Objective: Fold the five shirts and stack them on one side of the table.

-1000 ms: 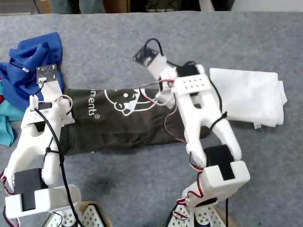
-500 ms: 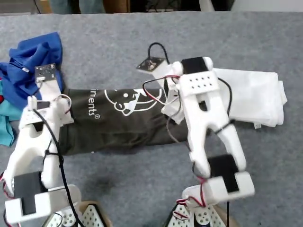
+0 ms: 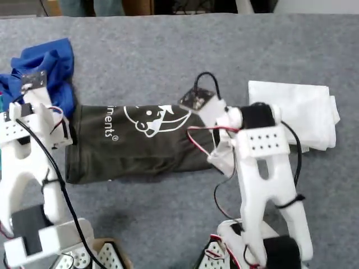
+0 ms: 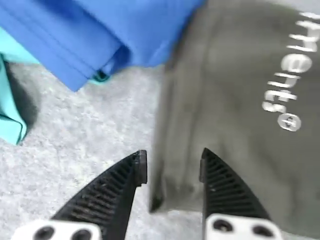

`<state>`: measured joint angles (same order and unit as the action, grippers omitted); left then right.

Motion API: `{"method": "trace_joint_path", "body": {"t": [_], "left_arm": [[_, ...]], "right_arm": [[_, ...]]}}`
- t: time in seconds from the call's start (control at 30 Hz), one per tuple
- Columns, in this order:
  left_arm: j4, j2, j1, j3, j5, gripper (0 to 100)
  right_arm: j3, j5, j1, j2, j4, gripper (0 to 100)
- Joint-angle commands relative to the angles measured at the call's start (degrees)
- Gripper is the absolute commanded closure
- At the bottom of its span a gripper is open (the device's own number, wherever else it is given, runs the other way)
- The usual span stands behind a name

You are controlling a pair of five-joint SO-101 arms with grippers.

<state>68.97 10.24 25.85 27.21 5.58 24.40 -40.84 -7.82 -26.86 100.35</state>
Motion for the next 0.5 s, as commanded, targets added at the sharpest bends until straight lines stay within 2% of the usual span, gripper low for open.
{"method": "trace_joint_path", "body": {"t": [0.0,0.17,0.47], "left_arm": [[-2.99,-4.31,2.33,-2.07,0.62,78],[-3.16,-10.99,2.24,-4.62,0.26,70],[-3.25,-24.53,1.71,-9.89,-1.23,71]], "right_arm": [[1.71,-2.37,0.88,-4.44,0.53,98.4],[1.63,-2.2,0.79,-5.67,0.44,98.4],[1.54,-0.26,0.7,-5.85,-0.26,98.4]]}}
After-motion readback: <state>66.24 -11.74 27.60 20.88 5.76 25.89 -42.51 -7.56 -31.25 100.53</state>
